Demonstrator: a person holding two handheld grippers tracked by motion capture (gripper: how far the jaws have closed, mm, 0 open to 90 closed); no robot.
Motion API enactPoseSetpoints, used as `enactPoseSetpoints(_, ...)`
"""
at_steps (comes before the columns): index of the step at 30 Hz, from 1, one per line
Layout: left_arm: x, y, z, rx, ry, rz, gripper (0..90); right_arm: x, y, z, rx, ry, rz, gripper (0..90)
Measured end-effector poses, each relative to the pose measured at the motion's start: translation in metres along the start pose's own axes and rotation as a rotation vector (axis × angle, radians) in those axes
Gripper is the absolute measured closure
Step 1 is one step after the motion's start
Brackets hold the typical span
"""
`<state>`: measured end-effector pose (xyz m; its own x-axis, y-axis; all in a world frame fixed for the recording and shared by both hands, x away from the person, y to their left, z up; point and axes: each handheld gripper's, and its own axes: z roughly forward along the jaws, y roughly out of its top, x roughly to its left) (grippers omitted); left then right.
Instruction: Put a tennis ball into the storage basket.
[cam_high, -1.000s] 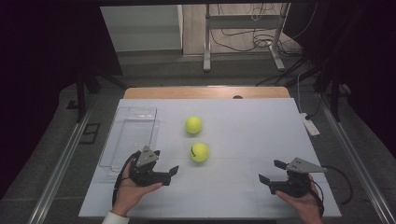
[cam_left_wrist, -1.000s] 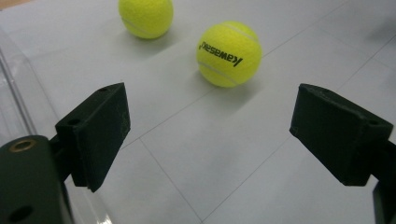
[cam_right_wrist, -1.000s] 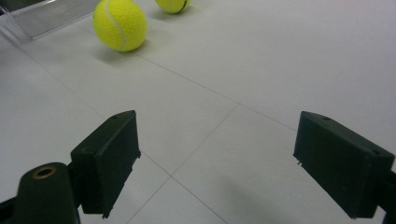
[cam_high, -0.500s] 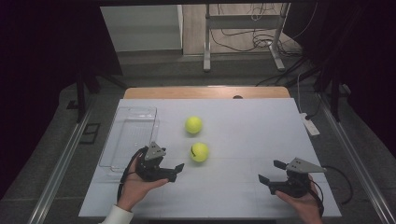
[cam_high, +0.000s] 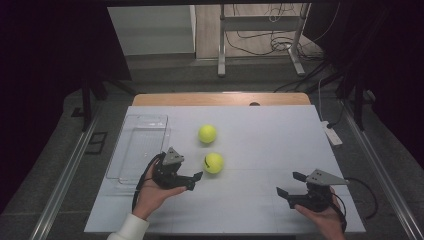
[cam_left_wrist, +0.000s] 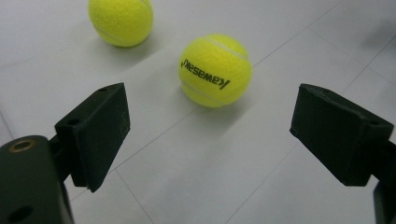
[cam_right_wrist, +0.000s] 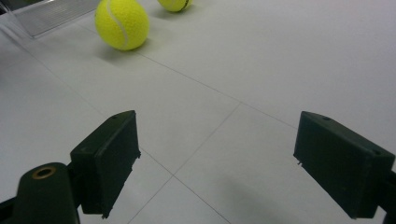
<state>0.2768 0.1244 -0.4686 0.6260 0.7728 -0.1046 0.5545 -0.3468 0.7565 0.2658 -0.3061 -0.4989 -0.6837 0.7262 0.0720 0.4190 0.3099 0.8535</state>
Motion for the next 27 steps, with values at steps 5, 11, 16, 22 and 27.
enactPoseSetpoints(5, 0.000, 0.005, 0.004, 0.003, -0.006, -0.004, 12.6, 0.000, 0.000, 0.000, 0.001, 0.002, -0.001, 14.2)
enactPoseSetpoints(11, 0.002, 0.009, 0.009, 0.011, -0.019, -0.015, 12.5, 0.000, 0.000, 0.001, 0.004, 0.004, -0.003, 14.1)
enactPoseSetpoints(16, 0.003, 0.012, 0.010, 0.009, -0.025, -0.020, 12.3, 0.000, 0.000, 0.001, 0.002, 0.007, -0.002, 14.1)
enactPoseSetpoints(22, 0.002, 0.017, 0.013, 0.022, -0.020, -0.004, 12.3, -0.001, 0.000, 0.002, 0.004, 0.010, -0.005, 14.1)
enactPoseSetpoints(27, 0.003, 0.022, 0.015, 0.023, -0.032, -0.011, 12.2, -0.002, 0.000, 0.002, 0.008, 0.013, -0.009, 14.1)
